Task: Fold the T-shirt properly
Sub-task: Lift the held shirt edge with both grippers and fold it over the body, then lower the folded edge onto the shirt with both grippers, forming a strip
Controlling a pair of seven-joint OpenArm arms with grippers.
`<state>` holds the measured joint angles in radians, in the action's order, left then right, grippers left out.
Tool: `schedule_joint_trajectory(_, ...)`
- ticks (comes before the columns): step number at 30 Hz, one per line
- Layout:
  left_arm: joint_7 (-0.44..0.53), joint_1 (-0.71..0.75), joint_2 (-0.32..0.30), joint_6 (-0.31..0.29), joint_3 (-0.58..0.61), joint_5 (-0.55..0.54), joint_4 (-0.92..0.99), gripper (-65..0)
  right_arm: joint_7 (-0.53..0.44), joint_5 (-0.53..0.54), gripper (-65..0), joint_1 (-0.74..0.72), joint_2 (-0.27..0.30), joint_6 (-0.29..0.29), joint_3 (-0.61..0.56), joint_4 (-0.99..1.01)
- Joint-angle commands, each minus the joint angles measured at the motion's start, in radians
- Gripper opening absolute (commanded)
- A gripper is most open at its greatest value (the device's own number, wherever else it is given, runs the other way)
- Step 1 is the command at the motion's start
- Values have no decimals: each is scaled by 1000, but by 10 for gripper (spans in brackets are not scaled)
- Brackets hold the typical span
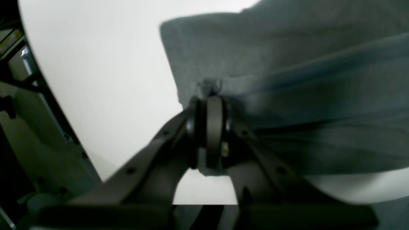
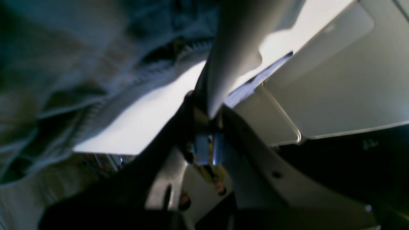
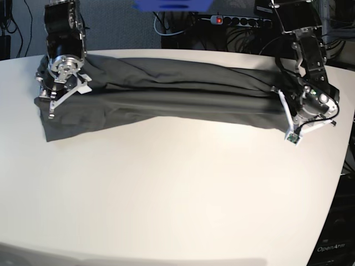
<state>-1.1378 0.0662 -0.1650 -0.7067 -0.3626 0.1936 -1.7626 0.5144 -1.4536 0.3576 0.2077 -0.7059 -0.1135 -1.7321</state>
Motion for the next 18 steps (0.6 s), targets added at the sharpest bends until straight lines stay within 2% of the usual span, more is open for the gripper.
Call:
schedule_joint_trajectory(1, 2, -15, -14, 9, -5, 19, -20, -631, 43, -30, -644, -2, 12, 8, 8, -10)
schedule_joint_trajectory(13, -6, -13, -26, 9, -5, 30, -18, -631, 83, -30, -644, -1, 11, 8, 10, -9)
schedule_joint_trajectory(15, -6, -3, -43, 9, -5, 30, -15, -631, 83, -30, -644, 1, 9, 8, 8, -7)
schedule_joint_trajectory(18, -6, 5, -48, 9, -6, 30, -20, -631, 77, -30, -644, 14, -18, 8, 7, -7)
